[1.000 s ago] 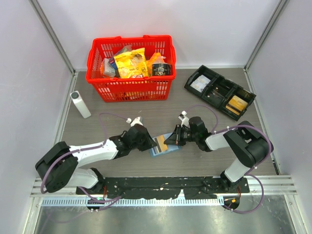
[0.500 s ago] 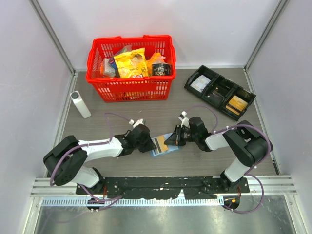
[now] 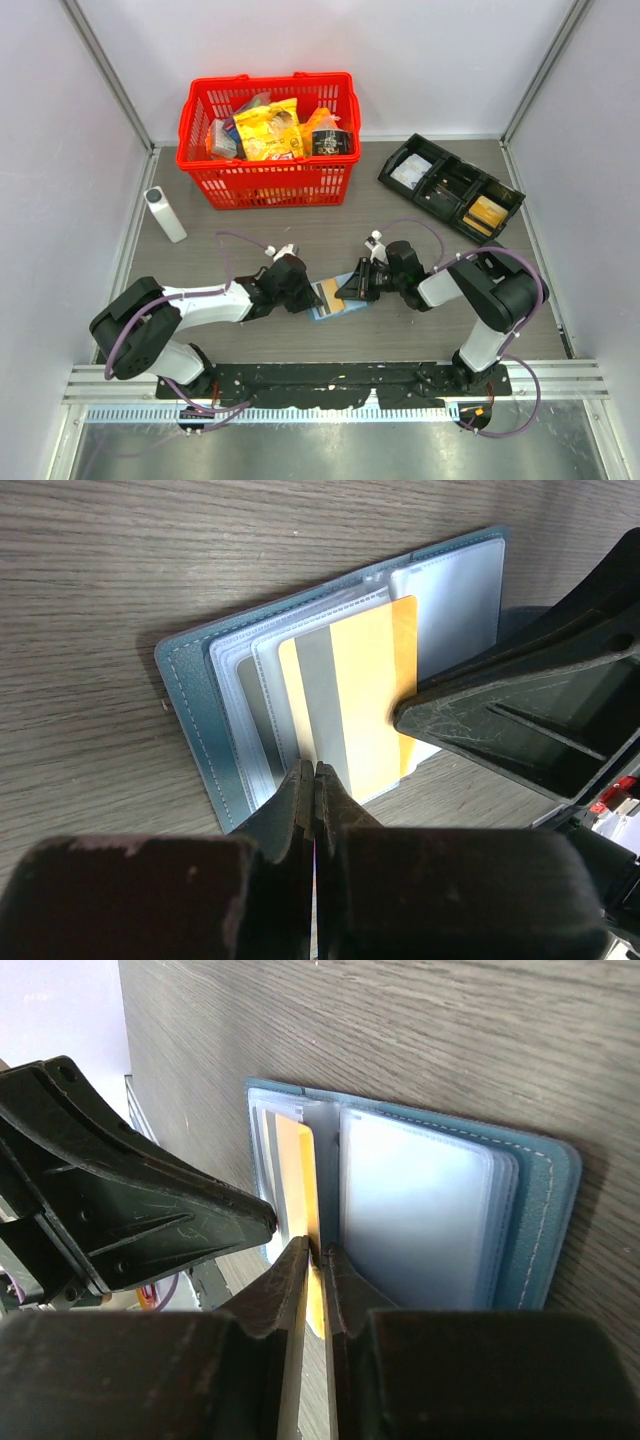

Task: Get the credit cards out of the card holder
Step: Remove the credit card from the card holder.

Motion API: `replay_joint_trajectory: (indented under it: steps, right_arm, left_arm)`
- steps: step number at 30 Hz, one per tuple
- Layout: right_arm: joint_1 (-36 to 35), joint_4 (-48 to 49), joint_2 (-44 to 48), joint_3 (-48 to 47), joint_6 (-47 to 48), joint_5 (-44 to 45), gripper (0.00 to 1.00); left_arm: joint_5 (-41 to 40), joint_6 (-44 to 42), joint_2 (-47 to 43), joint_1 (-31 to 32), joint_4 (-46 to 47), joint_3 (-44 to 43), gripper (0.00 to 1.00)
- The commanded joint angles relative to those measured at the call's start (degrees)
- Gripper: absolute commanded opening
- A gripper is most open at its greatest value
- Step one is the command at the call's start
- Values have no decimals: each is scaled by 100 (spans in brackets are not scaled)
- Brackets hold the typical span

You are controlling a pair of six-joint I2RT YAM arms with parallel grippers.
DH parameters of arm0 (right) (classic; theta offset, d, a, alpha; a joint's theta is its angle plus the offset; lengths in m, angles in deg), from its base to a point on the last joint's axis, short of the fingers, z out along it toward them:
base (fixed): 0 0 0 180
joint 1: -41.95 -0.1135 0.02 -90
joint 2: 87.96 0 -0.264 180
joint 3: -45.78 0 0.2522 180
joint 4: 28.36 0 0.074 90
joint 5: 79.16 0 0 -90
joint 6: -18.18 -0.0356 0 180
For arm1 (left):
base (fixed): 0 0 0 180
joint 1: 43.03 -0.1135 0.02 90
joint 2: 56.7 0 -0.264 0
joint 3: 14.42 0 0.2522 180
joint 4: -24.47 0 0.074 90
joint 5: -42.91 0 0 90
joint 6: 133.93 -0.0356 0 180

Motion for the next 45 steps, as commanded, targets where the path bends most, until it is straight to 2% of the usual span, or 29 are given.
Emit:
replay_joint_trajectory:
  steps: [1, 3, 4, 11, 19, 23, 27, 30, 32, 33, 39, 45]
  right_arm:
    - [-36, 323, -108, -104, -33, -91, 12]
    - [-44, 297, -64, -104, 19, -82, 3]
    - [-27, 149, -29, -113, 107, -38, 1]
    - [368, -985, 647, -139, 775, 76, 1]
    - [632, -3393, 1798, -631, 1987, 708, 1]
    - [624, -4640, 2475, -1000, 2347, 1164, 1]
    - [615, -5248, 2933, -1343, 2577, 1508, 1]
    - [606, -5311, 2960, -1414, 2569, 1509, 1]
    - [606, -5083, 2828, -1283, 2437, 1421, 1]
    - [606, -4769, 2767, -1204, 2245, 1377, 1]
    - [326, -3168, 2275, -448, 1312, 1166, 1]
    - [-88, -3122, 1633, -570, 1347, 1605, 1]
  left_arm:
    - [-6, -22, 117, -19, -255, 236, 0]
    - [-24, -13, 82, -10, -281, 263, 0]
    - [-50, -13, 65, -19, -308, 254, 0]
    - [-138, 31, 3, -19, -457, 307, 0]
    - [-68, 31, -269, -19, -685, 158, 0]
    - [-138, -48, -857, -28, -1176, -246, 9]
    - [-357, -329, -1315, -89, -1748, -782, 18]
    - [-366, -470, -1499, -177, -2004, -1063, 26]
    - [-375, -470, -1535, -186, -1995, -1169, 36]
    - [-340, -470, -1518, -186, -1969, -1213, 38]
    - [282, -479, -1018, -177, -1601, -1301, 39]
    - [758, -584, -60, -72, -1301, -1556, 38]
